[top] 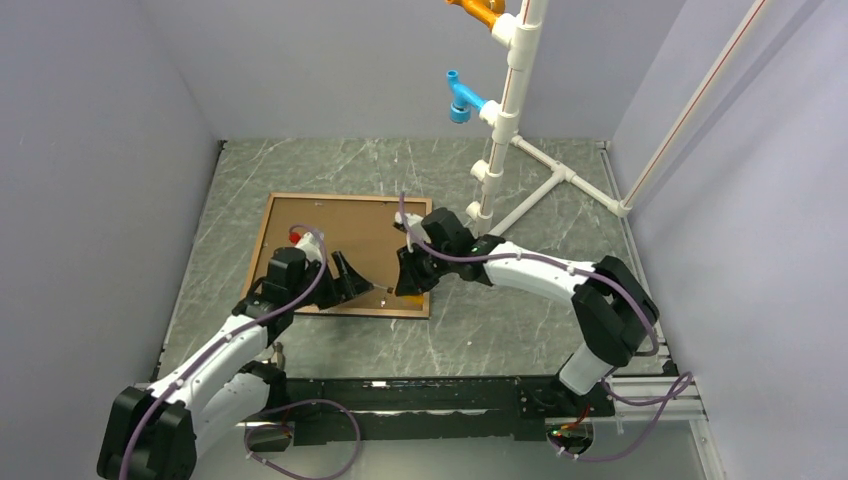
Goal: Take the photo out of the frame
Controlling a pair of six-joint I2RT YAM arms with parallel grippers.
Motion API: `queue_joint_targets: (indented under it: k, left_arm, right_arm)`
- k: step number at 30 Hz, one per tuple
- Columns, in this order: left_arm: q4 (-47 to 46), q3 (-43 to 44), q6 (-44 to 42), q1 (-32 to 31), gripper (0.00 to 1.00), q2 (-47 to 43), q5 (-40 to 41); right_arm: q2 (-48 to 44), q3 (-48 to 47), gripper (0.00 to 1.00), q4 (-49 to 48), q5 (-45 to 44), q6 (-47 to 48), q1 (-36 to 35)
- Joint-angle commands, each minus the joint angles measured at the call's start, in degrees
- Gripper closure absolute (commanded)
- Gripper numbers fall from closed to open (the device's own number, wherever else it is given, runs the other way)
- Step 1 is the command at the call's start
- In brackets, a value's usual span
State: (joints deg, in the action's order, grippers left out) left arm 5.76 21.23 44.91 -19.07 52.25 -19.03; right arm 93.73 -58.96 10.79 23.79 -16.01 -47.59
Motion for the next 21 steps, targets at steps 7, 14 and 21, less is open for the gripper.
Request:
queue_joint_targets:
  k: [7, 14, 21]
  left_arm:
    - [6.37, 15.90, -29.08, -20.81, 0.13, 1.25, 5.76]
    - [5.59, 15.47, -48.99, -35.44, 0.13, -1.90, 20.10]
    - [9.72, 15.39, -60.29, -38.74, 0.16, -1.75, 10.71]
  right_arm:
    - [-7.34, 2.11, 1.00, 2.20, 20.54, 2.10, 5.43]
    - [-8.87, 5.88, 1.00, -0.29, 29.46, 0.81, 5.59]
    - [-10.35, 6.04, 1.00, 2.32, 34.45, 3.01, 5.34]
